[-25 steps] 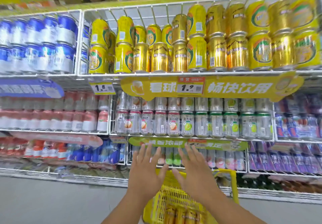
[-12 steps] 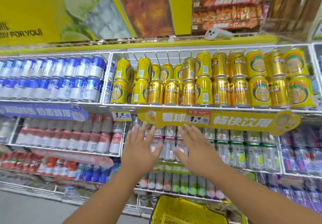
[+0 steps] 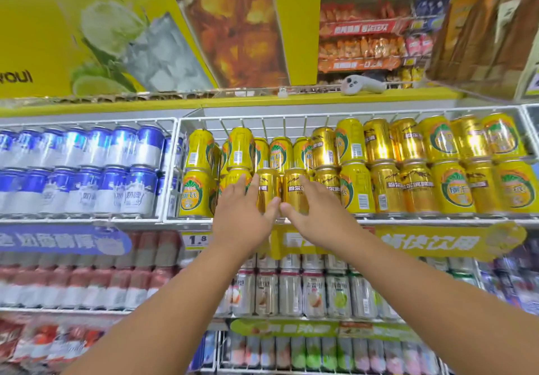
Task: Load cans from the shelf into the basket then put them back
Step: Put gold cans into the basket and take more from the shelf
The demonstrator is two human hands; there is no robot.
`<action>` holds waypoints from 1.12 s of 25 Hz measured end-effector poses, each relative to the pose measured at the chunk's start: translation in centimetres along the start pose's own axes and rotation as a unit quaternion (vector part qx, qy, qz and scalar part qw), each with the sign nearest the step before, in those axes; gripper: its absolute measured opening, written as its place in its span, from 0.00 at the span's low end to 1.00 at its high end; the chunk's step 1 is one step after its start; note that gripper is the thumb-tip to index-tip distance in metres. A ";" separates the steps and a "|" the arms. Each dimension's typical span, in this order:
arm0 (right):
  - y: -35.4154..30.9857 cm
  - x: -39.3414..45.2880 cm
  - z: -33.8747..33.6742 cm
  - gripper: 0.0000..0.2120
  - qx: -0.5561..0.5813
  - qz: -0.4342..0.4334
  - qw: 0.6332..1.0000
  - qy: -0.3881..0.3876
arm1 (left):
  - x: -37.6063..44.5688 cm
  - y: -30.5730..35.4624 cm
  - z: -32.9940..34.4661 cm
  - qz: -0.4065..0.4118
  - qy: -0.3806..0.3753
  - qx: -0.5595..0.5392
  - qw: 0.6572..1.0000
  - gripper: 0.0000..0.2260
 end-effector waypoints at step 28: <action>0.0 9.5 1.8 0.16 -0.089 0.222 0.969 0.061 | 6.2 1.7 3.5 -0.203 -0.074 -0.033 0.976 0.31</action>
Point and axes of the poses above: each hand's wrist, its own x-axis towards the middle knuckle, its own z-axis out of the palm, y = z × x, the point moved 5 cm from there along x, towards the middle knuckle, and after that the axes turned 5 degrees about y, right-handed, at the moved point
